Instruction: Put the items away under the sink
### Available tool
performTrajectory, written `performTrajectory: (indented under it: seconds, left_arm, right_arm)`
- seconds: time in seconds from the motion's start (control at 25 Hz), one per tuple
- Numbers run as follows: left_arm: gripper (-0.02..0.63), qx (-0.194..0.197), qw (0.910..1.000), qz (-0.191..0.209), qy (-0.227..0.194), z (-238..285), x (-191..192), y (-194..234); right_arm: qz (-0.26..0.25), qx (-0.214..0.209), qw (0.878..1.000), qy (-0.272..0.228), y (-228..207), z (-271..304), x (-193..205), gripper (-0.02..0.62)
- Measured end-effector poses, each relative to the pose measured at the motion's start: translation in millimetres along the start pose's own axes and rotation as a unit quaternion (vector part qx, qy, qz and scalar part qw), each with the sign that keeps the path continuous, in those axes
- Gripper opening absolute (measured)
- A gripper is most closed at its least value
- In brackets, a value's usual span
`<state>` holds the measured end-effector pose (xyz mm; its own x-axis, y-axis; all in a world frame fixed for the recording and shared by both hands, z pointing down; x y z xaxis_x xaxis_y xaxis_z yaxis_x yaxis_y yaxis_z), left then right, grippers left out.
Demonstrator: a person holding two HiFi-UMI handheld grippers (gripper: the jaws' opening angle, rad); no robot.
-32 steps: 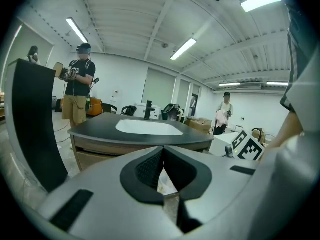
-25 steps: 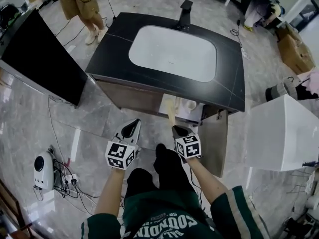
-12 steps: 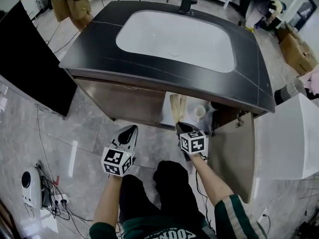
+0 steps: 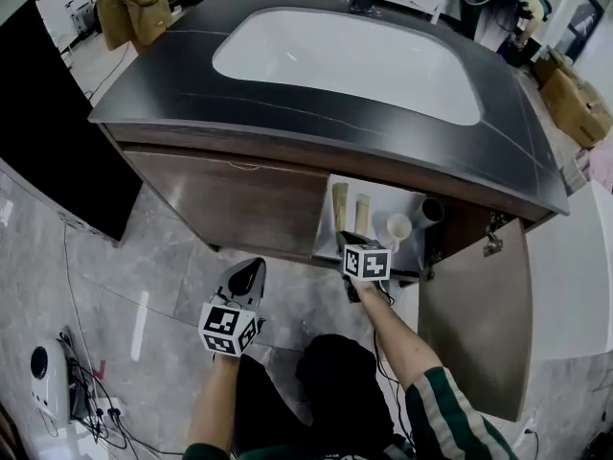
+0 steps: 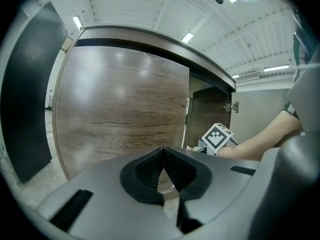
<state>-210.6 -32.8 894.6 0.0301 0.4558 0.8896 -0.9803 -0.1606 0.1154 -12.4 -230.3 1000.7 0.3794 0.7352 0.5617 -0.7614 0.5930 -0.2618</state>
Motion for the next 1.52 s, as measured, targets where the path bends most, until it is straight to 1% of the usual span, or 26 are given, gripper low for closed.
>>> performTrajectory:
  seconds: [0.12, 0.24, 0.4, 0.52, 0.68, 0.8, 0.88, 0.96, 1.08, 1.16, 1.24, 1.32, 1.4, 1.52]
  left_arm:
    - [0.012, 0.001, 1.0000, -0.004, 0.006, 2, 18, 0]
    - [0.012, 0.007, 0.9997, 0.002, 0.025, 5, 35, -1]
    - [0.012, -0.003, 0.9987, 0.000, 0.051, -4, 56, 12]
    - [0.012, -0.005, 0.9988, -0.003, 0.049, -2, 62, 15]
    - [0.012, -0.003, 0.9990, -0.005, 0.044, -5, 65, 14]
    - [0.012, -0.005, 0.9989, -0.007, 0.045, -9, 70, 15]
    - [0.012, -0.009, 0.9989, -0.003, 0.045, -12, 70, 15]
    - [0.012, -0.016, 0.9992, 0.003, 0.037, -17, 68, 15]
    - [0.012, -0.019, 0.9995, 0.005, 0.024, -21, 62, 16]
    - [0.012, -0.018, 0.9997, 0.008, 0.017, -22, 57, 15]
    - [0.012, -0.013, 0.9998, 0.009, 0.009, -21, 50, 11]
    - [0.012, -0.007, 0.9999, 0.012, 0.003, -21, 40, 6]
    - [0.011, -0.005, 0.9998, 0.018, -0.001, -27, 25, 2]
    - [0.012, -0.013, 0.9993, 0.033, -0.011, -45, -4, -13]
  right_arm:
    - [0.029, 0.002, 0.999, 0.016, -14, 29, 4, 0.046]
    - [0.053, 0.002, 0.998, 0.027, -25, 47, 6, 0.046]
    - [0.085, -0.006, 0.996, 0.039, -22, 70, 14, 0.046]
    - [0.106, -0.007, 0.993, 0.044, -30, 77, 22, 0.048]
    - [0.127, -0.030, 0.990, 0.053, -33, 85, 31, 0.051]
    - [0.115, -0.018, 0.992, 0.052, -32, 85, 31, 0.052]
    - [0.102, -0.013, 0.994, 0.047, -29, 84, 27, 0.070]
    - [0.095, -0.012, 0.995, 0.026, -26, 77, 22, 0.126]
    - [0.089, -0.007, 0.996, -0.013, -18, 60, 10, 0.129]
    - [0.084, -0.004, 0.996, -0.026, -13, 48, 6, 0.122]
    - [0.073, 0.007, 0.996, -0.043, -14, 32, 2, 0.052]
    - [0.048, 0.023, 0.997, -0.062, -12, 11, -3, 0.044]
    - [0.012, 0.037, 0.996, -0.078, -2, -15, -10, 0.043]
    - [-0.039, 0.063, 0.995, -0.071, 14, -60, -14, 0.044]
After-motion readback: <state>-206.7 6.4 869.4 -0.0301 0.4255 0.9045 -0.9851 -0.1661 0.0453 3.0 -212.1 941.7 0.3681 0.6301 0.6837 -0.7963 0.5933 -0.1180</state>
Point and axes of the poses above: the fingertips, and each gripper's own axes: z forward along the fingers, y to its left, x out of its underside, the point moved 6 cm from there along -z, backward along the fingers, and after that the axes turned 14 degrees about y, right-handed, at the moved point
